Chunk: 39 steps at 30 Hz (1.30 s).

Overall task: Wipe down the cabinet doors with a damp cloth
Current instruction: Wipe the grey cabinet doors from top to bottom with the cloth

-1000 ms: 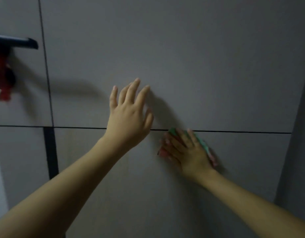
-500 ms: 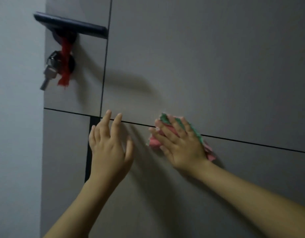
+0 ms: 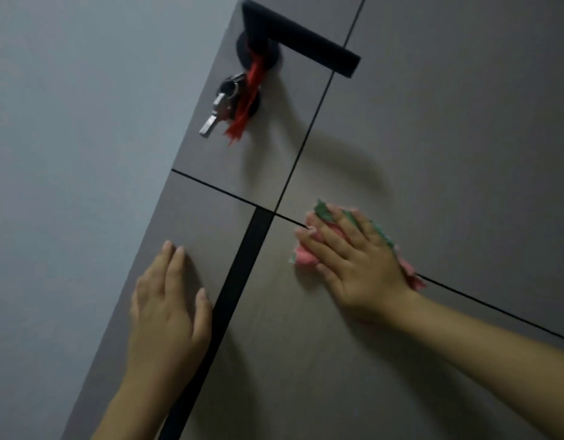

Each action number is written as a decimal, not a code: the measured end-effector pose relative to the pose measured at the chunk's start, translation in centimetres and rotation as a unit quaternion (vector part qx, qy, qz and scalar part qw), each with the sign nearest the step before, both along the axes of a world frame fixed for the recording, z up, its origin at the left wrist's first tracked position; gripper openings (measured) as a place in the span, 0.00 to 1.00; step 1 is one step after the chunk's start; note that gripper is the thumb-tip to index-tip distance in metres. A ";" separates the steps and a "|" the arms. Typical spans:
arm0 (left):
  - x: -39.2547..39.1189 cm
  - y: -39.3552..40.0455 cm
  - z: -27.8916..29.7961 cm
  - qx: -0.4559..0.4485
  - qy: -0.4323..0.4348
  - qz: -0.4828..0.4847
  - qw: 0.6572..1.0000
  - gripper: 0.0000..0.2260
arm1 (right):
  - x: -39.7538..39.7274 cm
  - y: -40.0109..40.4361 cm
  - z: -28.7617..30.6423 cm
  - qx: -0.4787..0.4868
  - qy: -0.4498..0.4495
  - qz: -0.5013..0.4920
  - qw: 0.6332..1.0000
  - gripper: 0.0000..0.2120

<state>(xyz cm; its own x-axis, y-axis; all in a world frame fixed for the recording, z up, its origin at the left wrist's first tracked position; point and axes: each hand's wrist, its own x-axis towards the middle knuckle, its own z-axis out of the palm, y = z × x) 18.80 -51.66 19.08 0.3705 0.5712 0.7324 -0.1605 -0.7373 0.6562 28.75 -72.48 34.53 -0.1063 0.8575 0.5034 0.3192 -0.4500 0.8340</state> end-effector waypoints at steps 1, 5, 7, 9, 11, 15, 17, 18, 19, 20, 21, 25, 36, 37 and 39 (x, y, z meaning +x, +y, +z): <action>-0.3 0.4 -0.4 0.012 -0.010 -0.005 1.000 0.31 | -0.1 0.0 0.7 0.001 -0.004 -0.010 1.000 0.24; -0.5 1.7 -1.3 0.035 -0.039 -0.041 0.998 0.29 | -1.0 6.5 3.2 0.099 0.011 0.000 0.995 0.25; -0.3 1.9 -1.9 0.058 -0.058 -0.047 0.996 0.28 | -1.7 11.0 3.0 0.130 0.018 0.014 0.991 0.25; -0.1 2.2 -2.4 0.081 -0.068 -0.040 0.994 0.27 | -1.8 12.5 1.6 0.092 0.011 0.027 0.995 0.25; 0.1 2.5 -2.9 0.077 -0.064 -0.053 0.994 0.27 | -1.4 10.6 -0.9 0.000 -0.001 0.025 1.000 0.24; -0.2 2.5 -3.1 0.092 -0.043 -0.037 0.994 0.27 | -1.1 4.8 -1.4 -0.113 -0.022 -0.001 0.993 0.23; 0.0 2.1 -3.1 0.082 -0.039 -0.034 0.995 0.27 | -1.3 5.5 0.5 -0.069 -0.019 -0.009 0.997 0.23; 0.0 2.0 -3.1 0.072 -0.044 -0.027 0.996 0.27 | -1.5 7.3 1.4 -0.024 -0.012 -0.005 1.000 0.23; 0.2 1.8 -3.0 0.064 -0.046 -0.018 0.997 0.27 | -1.7 9.5 2.0 0.021 -0.009 0.003 1.000 0.24; 0.4 1.6 -2.9 0.055 -0.049 -0.009 0.997 0.27 | -1.9 12.2 2.1 0.054 -0.005 0.013 0.998 0.24; 0.7 1.5 -2.8 0.044 -0.054 -0.003 0.998 0.27 | -2.1 14.7 1.8 0.067 -0.003 0.024 0.997 0.24; 1.4 1.0 -2.6 -0.007 -0.070 -0.026 0.997 0.28 | -2.0 16.0 -0.6 -0.046 -0.030 0.042 0.998 0.24; 0.9 1.4 -3.5 0.035 -0.038 -0.019 0.999 0.29 | -2.2 15.0 -0.6 -0.014 -0.020 0.032 0.999 0.24; 0.9 1.4 -3.5 0.033 -0.041 -0.023 0.998 0.29 | -2.1 15.0 -0.9 -0.007 -0.021 0.032 0.999 0.24; 0.8 1.4 -3.5 0.029 -0.050 -0.028 0.998 0.28 | -1.5 12.0 -2.3 -0.044 -0.030 0.019 0.998 0.24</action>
<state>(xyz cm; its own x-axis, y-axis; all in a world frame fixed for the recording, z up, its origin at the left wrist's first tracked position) 19.57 -50.31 15.62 0.3233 0.5075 0.7987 -0.2650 -0.7617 0.5913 27.22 -60.49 32.23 -0.1671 0.8930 0.4179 0.2835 -0.3624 0.8878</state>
